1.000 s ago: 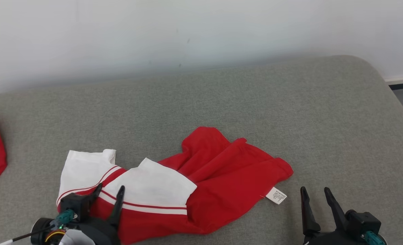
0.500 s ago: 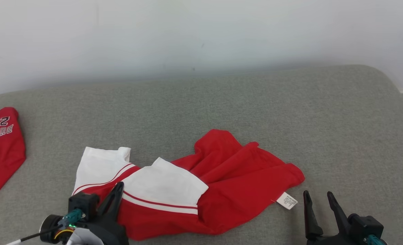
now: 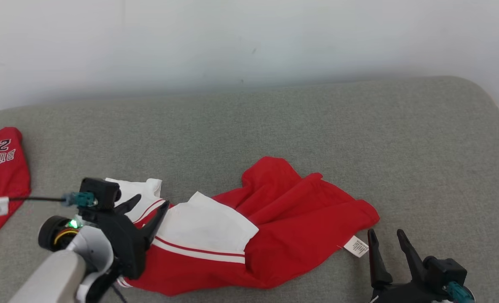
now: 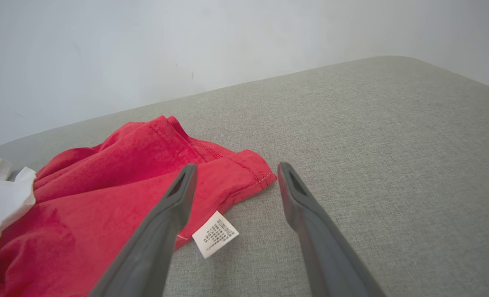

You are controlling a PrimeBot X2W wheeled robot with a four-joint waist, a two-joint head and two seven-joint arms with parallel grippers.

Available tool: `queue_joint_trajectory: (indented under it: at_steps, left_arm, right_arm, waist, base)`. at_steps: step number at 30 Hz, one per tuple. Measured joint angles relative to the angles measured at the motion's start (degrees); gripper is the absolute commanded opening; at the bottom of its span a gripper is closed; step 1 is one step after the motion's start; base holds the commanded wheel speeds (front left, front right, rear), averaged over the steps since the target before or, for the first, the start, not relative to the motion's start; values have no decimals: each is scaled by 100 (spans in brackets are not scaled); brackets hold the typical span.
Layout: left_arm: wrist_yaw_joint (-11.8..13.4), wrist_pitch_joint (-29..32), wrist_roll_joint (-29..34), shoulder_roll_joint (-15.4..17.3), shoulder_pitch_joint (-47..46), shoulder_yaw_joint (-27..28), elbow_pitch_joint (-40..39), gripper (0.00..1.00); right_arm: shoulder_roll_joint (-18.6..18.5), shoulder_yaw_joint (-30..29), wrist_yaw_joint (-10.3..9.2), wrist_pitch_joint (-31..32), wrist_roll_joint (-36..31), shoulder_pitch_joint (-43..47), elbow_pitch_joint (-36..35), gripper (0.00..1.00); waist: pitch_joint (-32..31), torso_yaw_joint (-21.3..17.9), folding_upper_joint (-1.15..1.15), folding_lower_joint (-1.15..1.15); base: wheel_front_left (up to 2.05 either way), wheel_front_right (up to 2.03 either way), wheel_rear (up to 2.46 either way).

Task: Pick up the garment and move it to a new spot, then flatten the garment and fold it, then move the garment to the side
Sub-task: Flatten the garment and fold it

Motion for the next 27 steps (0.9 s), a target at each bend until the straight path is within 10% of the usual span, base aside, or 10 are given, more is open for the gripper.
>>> queue_joint_trajectory:
  at_steps: [5,16,18,21,27]
  left_arm:
    - [-11,1034,-736,588,-90,-243,-288,100]
    - [46,1402,-978,694,147,-378,-236,100]
    - [63,1411,-980,683,152,-394,-215,84]
    - [63,1330,-973,668,151,-398,-191,0]
    - [41,1040,-948,639,127,-400,-248,0]
  right_arm:
    - [2,98,0,0,126,-38,37,100]
    - [-1,51,0,-1,189,-43,57,100]
    - [0,41,0,0,185,-44,42,100]
    - [0,36,0,-1,170,-49,15,100]
    - [1,-13,0,-1,172,-34,11,100]
  waist:
    - [55,-125,0,0]
    - [75,-274,0,0]
    - [75,-267,0,0]
    - [73,-253,0,0]
    - [32,-176,0,0]
  base:
    - [0,0,0]
    - [0,0,0]
    - [0,0,0]
    - [0,0,0]
    - [0,0,0]
